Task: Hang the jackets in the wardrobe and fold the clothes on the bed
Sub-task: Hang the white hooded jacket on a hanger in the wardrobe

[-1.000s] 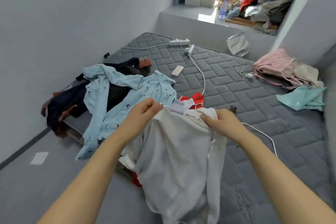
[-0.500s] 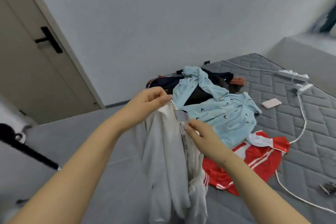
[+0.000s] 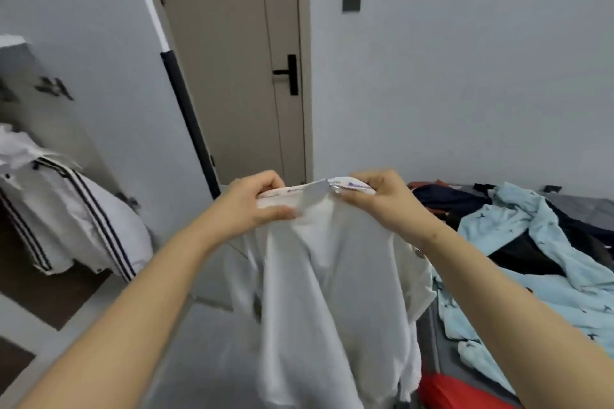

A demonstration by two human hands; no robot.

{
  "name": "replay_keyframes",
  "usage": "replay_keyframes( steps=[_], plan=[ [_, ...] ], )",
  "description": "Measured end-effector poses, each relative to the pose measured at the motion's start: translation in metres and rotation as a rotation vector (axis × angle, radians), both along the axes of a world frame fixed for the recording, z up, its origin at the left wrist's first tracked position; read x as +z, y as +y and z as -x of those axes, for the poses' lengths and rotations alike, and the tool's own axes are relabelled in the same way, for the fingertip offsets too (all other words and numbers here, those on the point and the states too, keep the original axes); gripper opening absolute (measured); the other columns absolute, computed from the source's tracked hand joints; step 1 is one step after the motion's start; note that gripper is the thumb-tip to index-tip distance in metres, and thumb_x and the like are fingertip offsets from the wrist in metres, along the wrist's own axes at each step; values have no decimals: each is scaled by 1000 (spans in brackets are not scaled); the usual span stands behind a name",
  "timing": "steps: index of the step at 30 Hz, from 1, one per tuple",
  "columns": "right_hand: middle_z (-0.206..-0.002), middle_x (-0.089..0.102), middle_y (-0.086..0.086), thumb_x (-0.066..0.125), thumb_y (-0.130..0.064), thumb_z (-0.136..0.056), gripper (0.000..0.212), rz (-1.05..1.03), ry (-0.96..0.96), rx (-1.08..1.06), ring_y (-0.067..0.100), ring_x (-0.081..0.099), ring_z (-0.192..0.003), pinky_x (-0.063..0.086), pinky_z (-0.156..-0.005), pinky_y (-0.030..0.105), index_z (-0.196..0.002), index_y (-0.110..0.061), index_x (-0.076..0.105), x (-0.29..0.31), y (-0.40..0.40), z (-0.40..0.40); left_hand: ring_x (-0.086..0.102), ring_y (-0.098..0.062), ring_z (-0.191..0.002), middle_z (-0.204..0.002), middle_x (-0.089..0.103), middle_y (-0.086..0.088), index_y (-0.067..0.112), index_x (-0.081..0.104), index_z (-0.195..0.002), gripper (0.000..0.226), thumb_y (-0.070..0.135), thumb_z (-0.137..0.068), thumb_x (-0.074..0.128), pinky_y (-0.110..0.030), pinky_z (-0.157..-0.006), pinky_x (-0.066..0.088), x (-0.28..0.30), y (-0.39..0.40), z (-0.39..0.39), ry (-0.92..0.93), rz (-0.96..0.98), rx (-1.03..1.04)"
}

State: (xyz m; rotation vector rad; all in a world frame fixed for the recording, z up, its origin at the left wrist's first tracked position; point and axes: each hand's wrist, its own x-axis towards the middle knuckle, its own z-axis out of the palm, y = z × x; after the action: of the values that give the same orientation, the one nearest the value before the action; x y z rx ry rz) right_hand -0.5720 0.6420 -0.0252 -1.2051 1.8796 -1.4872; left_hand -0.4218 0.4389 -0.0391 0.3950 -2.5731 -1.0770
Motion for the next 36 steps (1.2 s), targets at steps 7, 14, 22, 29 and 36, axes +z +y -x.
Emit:
replay_keyframes(
  steps=[7,14,22,29,36],
  plan=[
    [-85,74,5,68,-23,-90,13,42,1,171,10,64,-77,47,-72,25,-91,-15,78,24,-136,-40,59,-23,-90,-89,57,6,23,62,-93,18,21,-81,74,-36,-76,42,-52,-136,-76,-19,301,258],
    [-92,76,0,67,-27,-91,13,142,-37,351,10,69,-87,52,-75,19,-94,-21,78,18,-250,-58,55,-18,-107,-121,48,8,14,54,-116,52,2,-70,73,-25,-82,40,-88,-223,-159,123,280,729],
    [-81,72,-5,68,-28,-90,14,137,-152,550,7,62,-75,48,-66,17,-88,-18,78,-10,-419,-60,61,-31,-100,-106,66,-22,-3,63,-108,29,18,-103,42,-36,-81,43,-86,-298,-207,2,-125,1148],
    [-73,67,-7,69,-30,-89,16,59,-256,700,8,56,-67,45,-63,23,-75,-23,76,-20,-545,-69,53,-3,-70,-75,59,14,26,58,-78,23,44,-79,72,-21,-62,40,-39,-313,-255,173,-236,1312],
    [-78,56,8,69,-24,-89,33,45,-272,907,18,46,-75,35,-71,34,-88,8,66,-35,-631,-124,63,-9,-83,-88,64,21,43,62,-83,65,97,-50,48,-30,-73,50,-16,-311,-287,-520,-232,1517]
  ],
)
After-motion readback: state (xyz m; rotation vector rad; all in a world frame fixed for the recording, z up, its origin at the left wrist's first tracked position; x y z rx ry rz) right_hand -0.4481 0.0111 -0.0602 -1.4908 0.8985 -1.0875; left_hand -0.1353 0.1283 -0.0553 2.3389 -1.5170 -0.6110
